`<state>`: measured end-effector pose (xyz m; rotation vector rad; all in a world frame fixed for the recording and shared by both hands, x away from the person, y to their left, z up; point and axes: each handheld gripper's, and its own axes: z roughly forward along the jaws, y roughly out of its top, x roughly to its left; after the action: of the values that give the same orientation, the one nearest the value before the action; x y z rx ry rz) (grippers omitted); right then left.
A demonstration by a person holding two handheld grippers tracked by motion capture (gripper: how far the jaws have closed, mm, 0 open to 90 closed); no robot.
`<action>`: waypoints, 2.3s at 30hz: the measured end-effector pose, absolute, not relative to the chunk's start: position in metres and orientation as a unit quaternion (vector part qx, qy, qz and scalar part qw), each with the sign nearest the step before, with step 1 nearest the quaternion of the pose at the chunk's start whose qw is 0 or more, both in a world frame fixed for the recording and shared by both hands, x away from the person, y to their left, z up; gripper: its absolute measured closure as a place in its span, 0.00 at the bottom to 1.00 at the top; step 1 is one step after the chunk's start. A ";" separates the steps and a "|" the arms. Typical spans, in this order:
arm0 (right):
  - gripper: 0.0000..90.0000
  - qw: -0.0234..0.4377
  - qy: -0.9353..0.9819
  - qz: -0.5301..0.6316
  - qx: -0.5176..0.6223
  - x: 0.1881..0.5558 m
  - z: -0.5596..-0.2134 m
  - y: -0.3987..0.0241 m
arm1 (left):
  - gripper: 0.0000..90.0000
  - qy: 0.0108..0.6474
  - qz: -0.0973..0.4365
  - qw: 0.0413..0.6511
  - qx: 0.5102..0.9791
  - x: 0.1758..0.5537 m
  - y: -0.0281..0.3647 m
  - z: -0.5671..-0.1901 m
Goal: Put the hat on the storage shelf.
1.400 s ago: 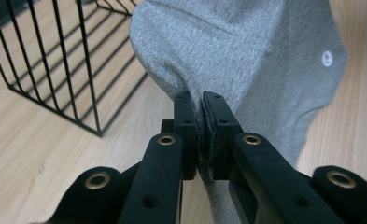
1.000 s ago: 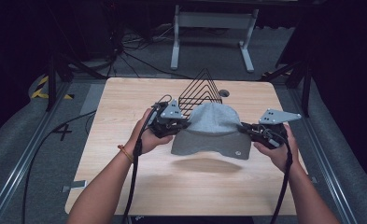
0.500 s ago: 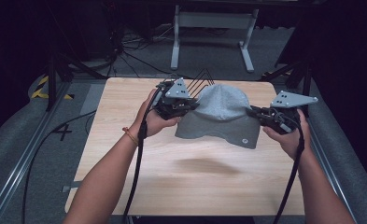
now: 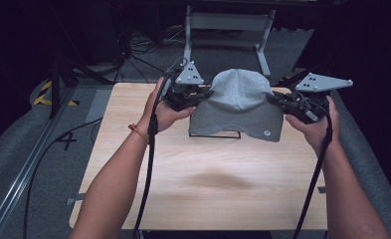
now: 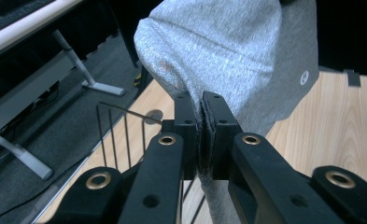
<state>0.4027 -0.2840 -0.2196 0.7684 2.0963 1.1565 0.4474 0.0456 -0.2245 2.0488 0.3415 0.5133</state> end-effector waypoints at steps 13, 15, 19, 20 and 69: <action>0.94 0.327 0.776 0.448 0.301 0.434 -0.195 -0.276 | 0.95 0.166 0.215 0.506 0.819 0.478 0.057 -0.194; 0.94 0.333 0.773 0.450 0.300 0.439 -0.194 -0.275 | 0.95 0.175 0.219 0.506 0.816 0.485 0.058 -0.191; 0.94 0.346 0.769 0.444 0.303 0.449 -0.193 -0.270 | 0.95 0.188 0.223 0.504 0.813 0.494 0.059 -0.191; 0.94 0.349 0.768 0.444 0.303 0.452 -0.192 -0.269 | 0.95 0.190 0.225 0.502 0.813 0.496 0.059 -0.191; 0.94 0.334 0.764 0.453 0.314 0.515 -0.203 -0.253 | 0.95 0.241 0.240 0.485 0.806 0.548 0.057 -0.219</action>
<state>0.5155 -0.2532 -0.2030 0.8198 1.9953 1.1825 0.5480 0.0568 -0.2186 1.9619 0.5873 0.5839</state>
